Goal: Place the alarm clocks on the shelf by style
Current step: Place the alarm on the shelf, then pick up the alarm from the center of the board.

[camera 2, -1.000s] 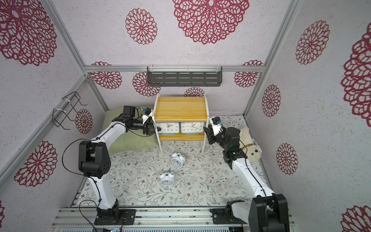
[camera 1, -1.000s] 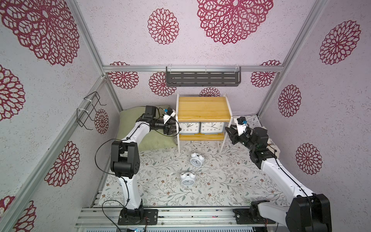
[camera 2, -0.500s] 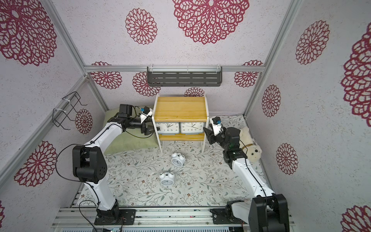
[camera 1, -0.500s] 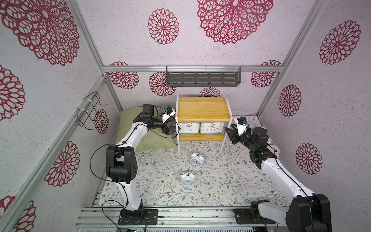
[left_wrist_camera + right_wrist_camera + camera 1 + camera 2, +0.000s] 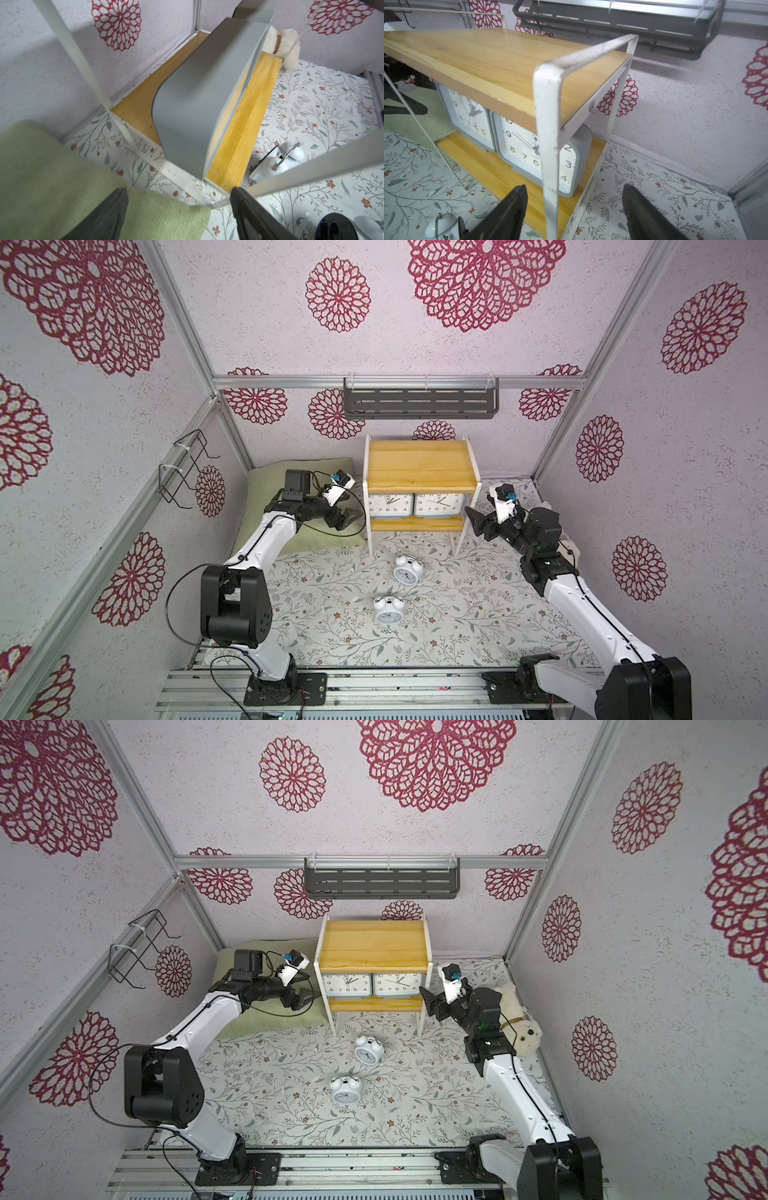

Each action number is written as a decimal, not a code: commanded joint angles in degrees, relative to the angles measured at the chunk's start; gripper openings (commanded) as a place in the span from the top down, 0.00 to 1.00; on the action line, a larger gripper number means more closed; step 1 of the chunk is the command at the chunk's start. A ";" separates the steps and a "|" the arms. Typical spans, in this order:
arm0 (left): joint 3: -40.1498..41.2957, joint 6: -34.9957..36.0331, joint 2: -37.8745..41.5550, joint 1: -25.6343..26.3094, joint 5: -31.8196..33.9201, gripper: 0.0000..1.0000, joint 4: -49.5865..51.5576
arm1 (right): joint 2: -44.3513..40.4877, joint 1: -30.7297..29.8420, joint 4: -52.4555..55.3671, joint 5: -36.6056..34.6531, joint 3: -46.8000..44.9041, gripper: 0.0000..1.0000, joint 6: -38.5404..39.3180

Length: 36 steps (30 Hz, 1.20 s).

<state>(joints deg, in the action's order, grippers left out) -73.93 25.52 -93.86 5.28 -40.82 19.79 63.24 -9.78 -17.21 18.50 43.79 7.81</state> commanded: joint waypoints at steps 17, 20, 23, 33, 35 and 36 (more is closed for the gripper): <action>21.76 -20.34 30.07 9.56 17.82 0.17 -5.39 | -21.83 0.16 -1.09 -4.18 -19.29 0.11 -12.74; 22.31 -21.00 31.42 11.98 17.09 0.19 -1.06 | -24.36 0.05 -0.38 -3.57 -21.63 0.11 -13.61; 22.99 -20.37 32.33 14.94 16.02 0.20 2.67 | -26.48 -0.02 0.13 -3.48 -23.31 0.11 -14.85; 21.28 -9.82 27.27 26.01 12.03 0.24 14.89 | -27.76 -0.15 -0.10 -2.19 -25.51 0.11 -16.77; 20.68 -8.06 25.50 27.46 12.47 0.25 17.36 | -27.69 -0.15 -0.12 -2.11 -25.51 0.11 -16.73; 20.58 -7.49 24.53 28.08 12.99 0.25 18.03 | -27.79 -0.19 -0.25 -2.10 -25.55 0.11 -16.78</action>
<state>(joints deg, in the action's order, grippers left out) -51.96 13.98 -67.40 31.70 -27.59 32.49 35.68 -9.78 -15.51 15.33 17.69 -7.62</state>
